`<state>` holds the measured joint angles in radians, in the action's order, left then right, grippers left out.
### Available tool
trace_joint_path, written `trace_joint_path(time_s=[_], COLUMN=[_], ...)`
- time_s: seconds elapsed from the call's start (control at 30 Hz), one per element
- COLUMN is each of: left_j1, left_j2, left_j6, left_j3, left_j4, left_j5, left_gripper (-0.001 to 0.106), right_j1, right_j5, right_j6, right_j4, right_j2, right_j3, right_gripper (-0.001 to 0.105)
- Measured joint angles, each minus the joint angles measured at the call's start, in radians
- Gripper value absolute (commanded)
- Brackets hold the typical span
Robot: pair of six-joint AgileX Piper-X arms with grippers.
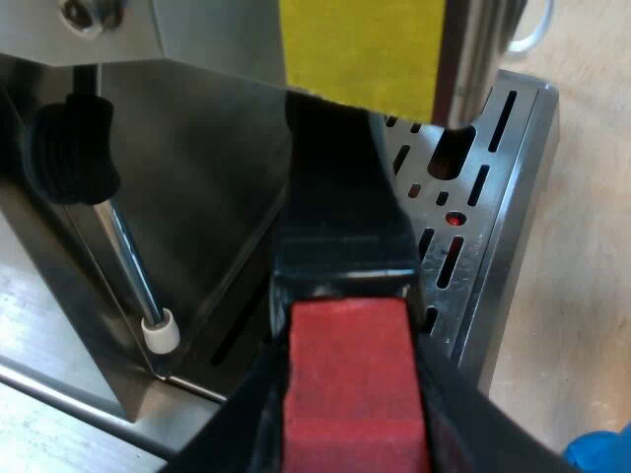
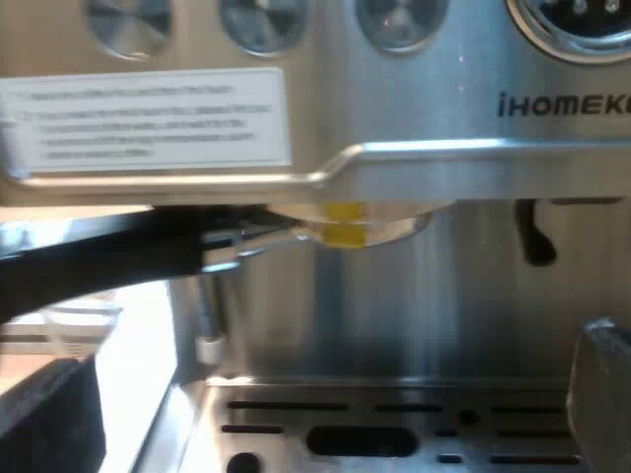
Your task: Put the handle in the coffee machine
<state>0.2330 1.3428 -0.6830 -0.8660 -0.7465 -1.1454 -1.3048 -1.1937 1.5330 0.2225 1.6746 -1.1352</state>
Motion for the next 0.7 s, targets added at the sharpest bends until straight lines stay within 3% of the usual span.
trace_joint_path(time_s=[0.03, 0.07, 0.17, 0.2, 0.27, 0.33, 0.43, 0.63, 0.7], left_j1=[0.000, 0.000, 0.000, 0.000, 0.000, 0.000, 0.000, 0.000, 0.000], left_j2=[0.000, 0.000, 0.000, 0.000, 0.000, 0.000, 0.000, 0.000, 0.000], left_j6=[0.000, 0.000, 0.000, 0.000, 0.000, 0.002, 0.002, 0.002, 0.002], left_j3=[0.000, 0.000, 0.000, 0.000, 0.000, 0.000, 0.000, 0.000, 0.000], left_j4=[0.000, 0.000, 0.000, 0.000, 0.000, 0.000, 0.000, 0.000, 0.000], left_j5=[0.000, 0.000, 0.006, 0.006, 0.006, 0.006, 0.006, 0.006, 0.006], left_gripper=[0.001, 0.001, 0.001, 0.001, 0.001, 0.001, 0.001, 0.001, 0.001], right_j1=[0.004, 0.018, 0.036, 0.041, 0.087, 0.105, 0.127, 0.143, 0.144], right_j5=[0.000, 0.000, 0.003, 0.010, 0.130, 0.194, 0.263, 0.256, 0.196], right_j6=[0.000, 0.000, 0.000, 0.000, 0.000, 0.000, 0.000, 0.000, 0.014], right_j4=[0.000, 0.000, 0.000, 0.000, 0.000, 0.004, 0.006, 0.061, 0.178], right_j2=[0.003, 0.010, 0.019, 0.021, 0.042, 0.049, 0.067, 0.115, 0.170], right_j3=[0.000, 0.000, 0.000, 0.000, 0.000, 0.000, 0.000, 0.000, 0.000], right_gripper=[0.076, 0.061, 0.036, 0.033, 0.019, 0.013, 0.013, 0.013, 0.013])
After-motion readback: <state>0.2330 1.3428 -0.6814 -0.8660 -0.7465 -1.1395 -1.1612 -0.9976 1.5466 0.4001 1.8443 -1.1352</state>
